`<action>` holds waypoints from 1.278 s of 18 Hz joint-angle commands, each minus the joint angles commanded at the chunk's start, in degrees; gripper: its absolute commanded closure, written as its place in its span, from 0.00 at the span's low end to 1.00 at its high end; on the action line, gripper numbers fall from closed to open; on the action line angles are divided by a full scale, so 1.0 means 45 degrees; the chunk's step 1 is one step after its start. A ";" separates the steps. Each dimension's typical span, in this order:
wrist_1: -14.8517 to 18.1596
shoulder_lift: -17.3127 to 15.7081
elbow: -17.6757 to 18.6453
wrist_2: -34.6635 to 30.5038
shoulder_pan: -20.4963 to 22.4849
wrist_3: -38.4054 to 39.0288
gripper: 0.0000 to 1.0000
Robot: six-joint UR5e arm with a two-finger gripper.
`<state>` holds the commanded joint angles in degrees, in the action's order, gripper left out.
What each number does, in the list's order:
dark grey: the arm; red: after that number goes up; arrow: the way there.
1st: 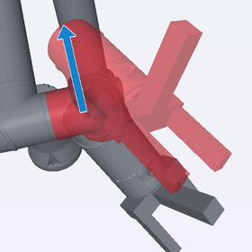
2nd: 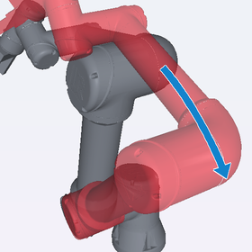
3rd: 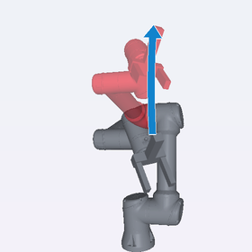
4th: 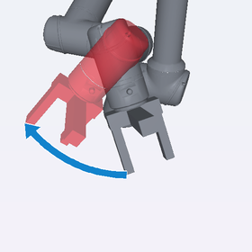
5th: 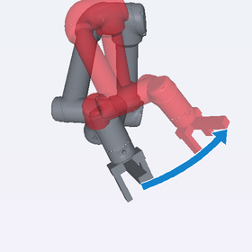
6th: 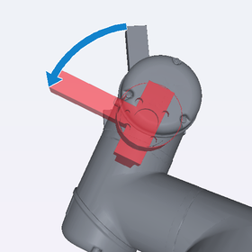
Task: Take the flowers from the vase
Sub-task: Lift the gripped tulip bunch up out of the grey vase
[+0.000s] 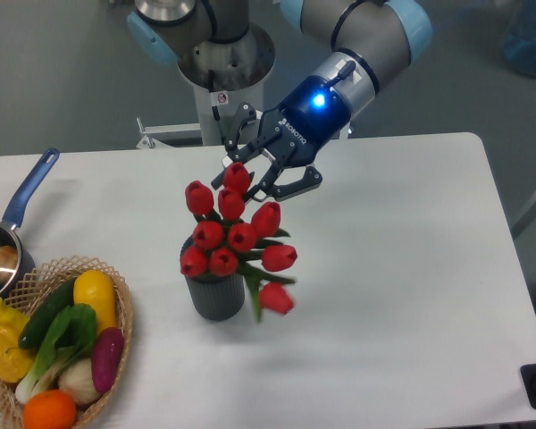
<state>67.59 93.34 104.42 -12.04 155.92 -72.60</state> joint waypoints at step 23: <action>0.0000 -0.0723 -0.1640 0.0508 -0.0372 0.2519 0.57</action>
<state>67.59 90.09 97.03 -9.76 154.25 -61.27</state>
